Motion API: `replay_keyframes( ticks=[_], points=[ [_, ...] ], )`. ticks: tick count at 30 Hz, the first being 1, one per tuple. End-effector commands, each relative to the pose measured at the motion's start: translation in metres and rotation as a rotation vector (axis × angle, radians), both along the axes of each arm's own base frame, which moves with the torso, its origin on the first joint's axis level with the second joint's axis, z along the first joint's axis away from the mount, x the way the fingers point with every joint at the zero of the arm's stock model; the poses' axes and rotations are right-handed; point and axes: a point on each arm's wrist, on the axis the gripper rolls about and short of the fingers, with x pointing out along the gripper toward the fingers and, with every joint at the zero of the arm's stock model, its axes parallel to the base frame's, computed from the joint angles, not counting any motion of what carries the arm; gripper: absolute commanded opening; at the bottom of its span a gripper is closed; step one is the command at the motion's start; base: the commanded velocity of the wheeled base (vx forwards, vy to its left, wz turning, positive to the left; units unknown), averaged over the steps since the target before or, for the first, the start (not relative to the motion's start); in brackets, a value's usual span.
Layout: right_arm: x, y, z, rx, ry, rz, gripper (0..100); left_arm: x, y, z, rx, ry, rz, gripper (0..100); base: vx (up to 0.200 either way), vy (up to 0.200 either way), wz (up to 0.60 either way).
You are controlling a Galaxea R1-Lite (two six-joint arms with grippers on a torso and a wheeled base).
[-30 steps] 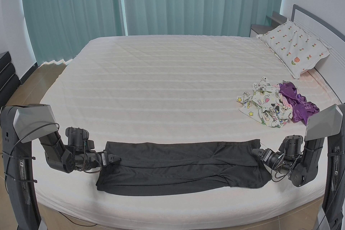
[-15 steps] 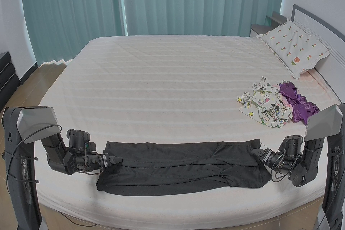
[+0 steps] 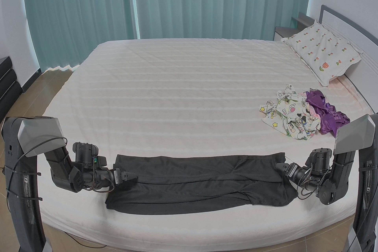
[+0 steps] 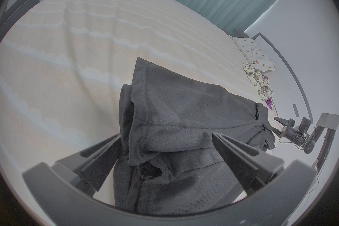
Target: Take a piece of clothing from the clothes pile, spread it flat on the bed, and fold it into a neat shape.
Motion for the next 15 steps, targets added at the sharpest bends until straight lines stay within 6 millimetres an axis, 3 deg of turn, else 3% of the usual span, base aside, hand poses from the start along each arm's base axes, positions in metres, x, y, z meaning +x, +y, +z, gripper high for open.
replay_keyframes(
  ticks=[1,9,15],
  points=[
    [0.0,0.0,0.0,0.0,-0.002,0.0,100,-0.002,0.0,0.006,-0.001,-0.014,-0.001,100,0.0,0.0,0.0],
    [0.0,0.0,0.0,0.001,-0.002,-0.001,100,-0.016,-0.005,0.031,-0.008,-0.052,-0.012,100,0.0,0.0,0.0],
    [0.0,0.0,0.001,0.0,-0.003,0.0,100,-0.017,-0.01,0.033,-0.018,-0.048,-0.018,100,0.0,0.0,0.0]
  ],
)
